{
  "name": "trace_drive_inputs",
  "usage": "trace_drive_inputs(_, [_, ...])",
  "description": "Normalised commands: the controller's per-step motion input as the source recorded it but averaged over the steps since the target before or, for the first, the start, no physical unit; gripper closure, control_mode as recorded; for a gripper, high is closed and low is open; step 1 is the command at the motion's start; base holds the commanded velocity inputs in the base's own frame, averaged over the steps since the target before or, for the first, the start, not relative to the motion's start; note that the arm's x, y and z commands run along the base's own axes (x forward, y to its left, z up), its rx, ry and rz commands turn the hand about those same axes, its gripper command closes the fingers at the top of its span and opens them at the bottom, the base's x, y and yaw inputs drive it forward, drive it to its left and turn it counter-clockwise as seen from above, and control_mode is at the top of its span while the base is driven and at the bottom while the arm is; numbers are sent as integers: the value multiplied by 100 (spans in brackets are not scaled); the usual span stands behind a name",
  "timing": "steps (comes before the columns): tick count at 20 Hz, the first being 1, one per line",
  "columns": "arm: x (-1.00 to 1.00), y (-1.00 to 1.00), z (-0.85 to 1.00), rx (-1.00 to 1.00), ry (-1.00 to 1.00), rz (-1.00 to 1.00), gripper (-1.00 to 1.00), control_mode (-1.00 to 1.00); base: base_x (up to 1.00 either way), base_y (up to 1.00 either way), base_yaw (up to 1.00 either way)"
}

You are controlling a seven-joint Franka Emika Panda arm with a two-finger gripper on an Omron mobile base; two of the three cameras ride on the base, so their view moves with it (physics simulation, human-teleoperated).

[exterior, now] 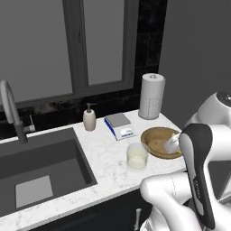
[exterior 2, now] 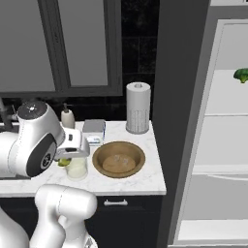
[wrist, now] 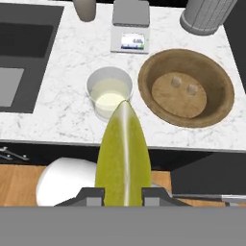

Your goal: Grab a lemon wedge from the fridge and one ice cube from the ice bowl, and put them in the glass of lemonade.

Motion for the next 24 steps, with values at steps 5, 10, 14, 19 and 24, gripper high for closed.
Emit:
trace_drive_inputs(5, [30, 2, 0, -1, 0, 4, 100, -100, 0, 0, 0])
trace_drive_inputs(10, [40, 0, 0, -6, 1, 15, 100, -100, 0, 0, 0])
trace_drive_inputs(14, [3, 0, 0, -1, 0, 2, 100, -100, 0, 0, 0])
trace_drive_inputs(19, [0, 1, -8, 0, 0, 4, 100, -100, 0, 0, 0])
trace_drive_inputs(24, [4, 19, -17, -1, 0, 11, 100, -100, 0, 0, 0])
